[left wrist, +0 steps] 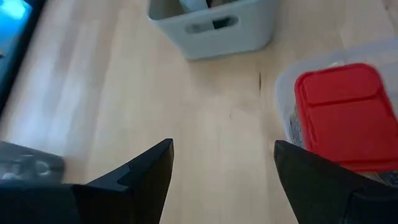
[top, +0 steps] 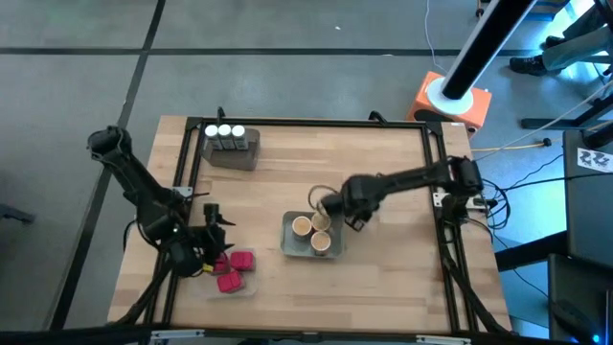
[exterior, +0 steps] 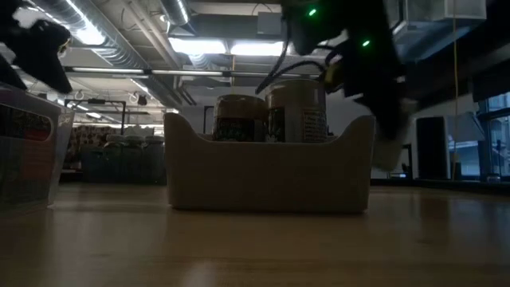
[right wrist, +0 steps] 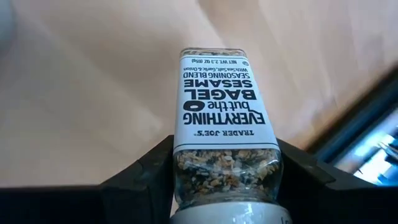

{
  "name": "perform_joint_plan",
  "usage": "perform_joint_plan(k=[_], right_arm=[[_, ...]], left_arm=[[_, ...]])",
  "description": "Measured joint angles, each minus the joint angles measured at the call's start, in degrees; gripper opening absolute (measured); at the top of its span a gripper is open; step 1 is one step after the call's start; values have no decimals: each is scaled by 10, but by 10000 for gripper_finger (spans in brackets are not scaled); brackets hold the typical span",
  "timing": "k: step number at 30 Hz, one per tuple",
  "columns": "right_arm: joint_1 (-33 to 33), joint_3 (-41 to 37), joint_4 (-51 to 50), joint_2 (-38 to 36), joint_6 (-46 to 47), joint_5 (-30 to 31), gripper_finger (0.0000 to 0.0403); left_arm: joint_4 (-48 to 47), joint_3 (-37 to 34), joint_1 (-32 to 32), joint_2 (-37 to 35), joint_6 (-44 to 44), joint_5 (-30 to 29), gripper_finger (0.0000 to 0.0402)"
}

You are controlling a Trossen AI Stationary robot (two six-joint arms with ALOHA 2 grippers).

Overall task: Sort spices by type
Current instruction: Put the white seasoning bottle into the black bin

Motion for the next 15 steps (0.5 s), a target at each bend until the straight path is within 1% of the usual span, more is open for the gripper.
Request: perform_joint_plan(k=[5,9,15], right_arm=[[-70,0,58,0,-59,-7,204],[-117,0,115,0,-98,-26,204],[-179,0,193,0,-115,-84,204]], left_arm=[[78,-35,48,0,75,55,262],[125,-49,75,0,123,63,262],[175,-57,109,0,179,71,262]])
